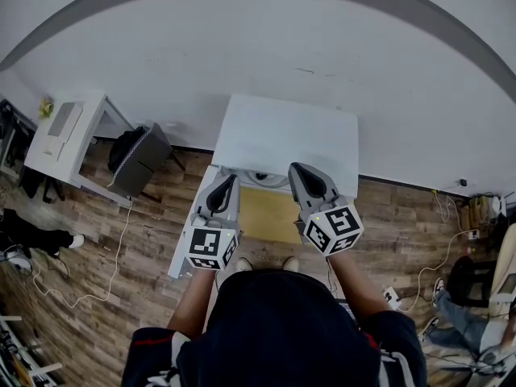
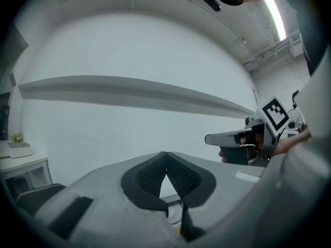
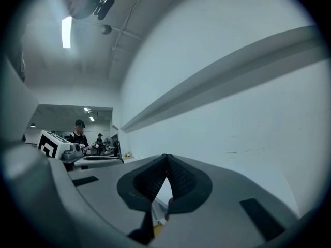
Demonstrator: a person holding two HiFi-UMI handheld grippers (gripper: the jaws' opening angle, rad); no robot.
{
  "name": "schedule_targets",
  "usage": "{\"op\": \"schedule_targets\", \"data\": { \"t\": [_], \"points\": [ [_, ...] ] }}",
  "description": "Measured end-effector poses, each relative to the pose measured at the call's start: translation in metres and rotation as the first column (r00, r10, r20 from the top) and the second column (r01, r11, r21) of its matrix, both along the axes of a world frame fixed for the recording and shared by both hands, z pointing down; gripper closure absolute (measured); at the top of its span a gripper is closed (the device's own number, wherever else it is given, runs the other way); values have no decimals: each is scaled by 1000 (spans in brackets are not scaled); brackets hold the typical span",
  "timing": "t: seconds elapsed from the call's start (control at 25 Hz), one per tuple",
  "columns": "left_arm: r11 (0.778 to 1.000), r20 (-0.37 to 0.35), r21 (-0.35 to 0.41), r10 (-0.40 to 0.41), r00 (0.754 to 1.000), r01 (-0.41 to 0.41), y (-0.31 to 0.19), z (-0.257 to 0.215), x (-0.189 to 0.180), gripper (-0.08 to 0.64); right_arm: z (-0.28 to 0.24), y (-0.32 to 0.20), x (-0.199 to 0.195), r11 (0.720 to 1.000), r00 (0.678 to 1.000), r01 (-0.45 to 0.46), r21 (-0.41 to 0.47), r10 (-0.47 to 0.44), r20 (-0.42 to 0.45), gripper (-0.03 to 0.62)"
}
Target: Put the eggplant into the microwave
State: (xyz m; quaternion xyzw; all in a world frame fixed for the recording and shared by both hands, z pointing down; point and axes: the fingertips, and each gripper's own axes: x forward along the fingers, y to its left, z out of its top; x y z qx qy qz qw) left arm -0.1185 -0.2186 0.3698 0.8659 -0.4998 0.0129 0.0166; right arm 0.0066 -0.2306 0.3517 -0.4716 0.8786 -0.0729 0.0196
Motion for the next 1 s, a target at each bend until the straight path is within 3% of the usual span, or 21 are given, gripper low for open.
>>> {"op": "schedule_targets", "data": {
  "t": [1.0],
  "points": [
    [1000,2,14,-26,1000,26,2,-7,-9,546,14,-6,8,999,996,-40,14,41,-79,580]
  ]
}}
